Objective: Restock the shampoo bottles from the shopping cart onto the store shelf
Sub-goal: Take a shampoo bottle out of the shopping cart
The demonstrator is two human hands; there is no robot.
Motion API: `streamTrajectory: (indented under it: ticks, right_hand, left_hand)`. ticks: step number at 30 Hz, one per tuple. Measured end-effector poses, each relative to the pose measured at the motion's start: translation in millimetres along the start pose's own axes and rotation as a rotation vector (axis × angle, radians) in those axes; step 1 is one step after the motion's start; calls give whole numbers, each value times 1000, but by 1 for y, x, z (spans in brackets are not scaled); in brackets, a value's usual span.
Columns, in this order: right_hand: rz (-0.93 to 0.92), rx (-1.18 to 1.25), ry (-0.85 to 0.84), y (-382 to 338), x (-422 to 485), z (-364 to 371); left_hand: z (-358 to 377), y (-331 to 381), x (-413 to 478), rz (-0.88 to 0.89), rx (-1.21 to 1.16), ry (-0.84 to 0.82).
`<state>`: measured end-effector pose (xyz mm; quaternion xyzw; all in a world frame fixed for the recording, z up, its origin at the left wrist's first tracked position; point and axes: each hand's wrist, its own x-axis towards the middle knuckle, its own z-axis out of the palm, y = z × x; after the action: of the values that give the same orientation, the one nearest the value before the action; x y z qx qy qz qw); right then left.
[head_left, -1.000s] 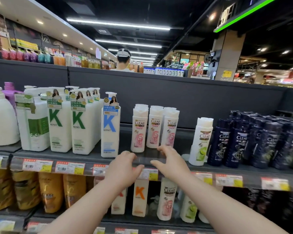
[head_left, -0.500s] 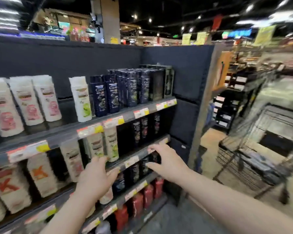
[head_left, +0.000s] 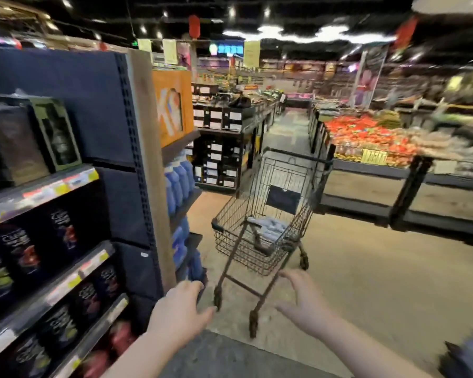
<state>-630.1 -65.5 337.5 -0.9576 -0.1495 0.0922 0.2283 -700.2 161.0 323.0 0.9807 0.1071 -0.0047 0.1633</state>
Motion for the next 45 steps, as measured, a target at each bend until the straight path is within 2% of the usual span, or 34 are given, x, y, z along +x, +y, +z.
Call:
streamTrajectory:
  ticks: [5,12,20,28,34,40,45]
  right_hand:
    - [149,0,-9,98,49,-46]
    - [195,-88,19,167,120,-96]
    - [161,-95,-69,206,227,-104]
    - [158,-203,-141,229,404,-132]
    - [165,-212,-178,237,523,-151]
    - [116,-215,-286,246,635,-131]
    - [72,-249,-467,269,736,-84]
  left_hand:
    - [40,90,92,64,13,-136]
    - [69,161,185,87,-5,-130]
    - [105,183,295,36,-48,-214]
    - [124,198,468,26,-72,-322]
    - [125,209,591,21,-82,-326]
    - [137,198,679,-56,-74,-310]
    - [154,183,753,-162,-29,-239]
